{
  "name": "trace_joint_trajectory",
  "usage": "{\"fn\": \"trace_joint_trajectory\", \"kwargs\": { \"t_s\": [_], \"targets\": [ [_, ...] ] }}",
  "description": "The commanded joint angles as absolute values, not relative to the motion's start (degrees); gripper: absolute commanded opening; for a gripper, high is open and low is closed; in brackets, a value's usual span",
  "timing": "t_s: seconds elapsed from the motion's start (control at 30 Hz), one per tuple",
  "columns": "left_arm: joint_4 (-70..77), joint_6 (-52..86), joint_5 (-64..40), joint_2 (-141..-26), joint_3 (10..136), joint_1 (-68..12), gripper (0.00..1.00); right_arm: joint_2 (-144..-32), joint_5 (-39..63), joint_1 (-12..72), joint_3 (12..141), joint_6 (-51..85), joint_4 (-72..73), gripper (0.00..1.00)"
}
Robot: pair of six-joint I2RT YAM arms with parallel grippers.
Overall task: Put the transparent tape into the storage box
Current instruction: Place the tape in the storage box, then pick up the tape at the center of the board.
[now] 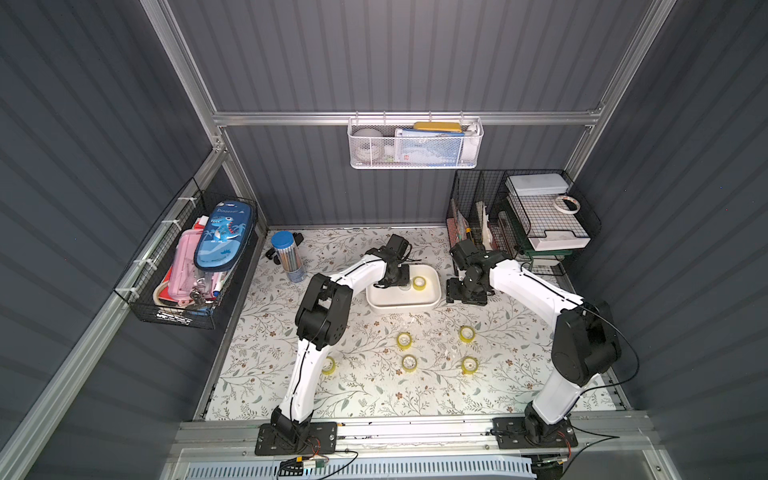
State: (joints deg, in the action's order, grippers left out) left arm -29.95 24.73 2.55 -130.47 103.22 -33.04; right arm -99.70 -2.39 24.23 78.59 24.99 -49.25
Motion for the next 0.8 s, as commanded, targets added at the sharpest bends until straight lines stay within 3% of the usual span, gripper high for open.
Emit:
{"fn": "trace_joint_trajectory", "kwargs": {
  "t_s": [0.0, 0.2, 0.47, 0.5, 0.77],
  "targets": [
    [-29.2, 24.1, 2.0, -128.2, 102.2, -33.4, 0.36, -97.7, -2.8, 23.3, 76.9, 25.8, -49.9, 0.72],
    [-26.2, 23.8, 5.0, -117.1, 95.9, -33.5, 0.47, -94.9, 0.5, 19.3, 71.5, 27.0, -49.1, 0.71],
    [-29.2, 22.9, 12.1, -100.2, 87.1, -33.5, 0.87, -91.8, 5.4, 16.5, 62.0, 28.6, -46.1, 0.65],
    [-29.8, 22.9, 12.9, -98.8, 86.5, -33.5, 0.97, -92.0, 5.8, 16.4, 61.3, 28.7, -45.7, 0.64],
    [-33.4, 23.4, 16.0, -93.1, 84.0, -33.5, 0.99, -93.7, 7.8, 16.3, 56.8, 30.6, -41.0, 0.52]
  ]
}}
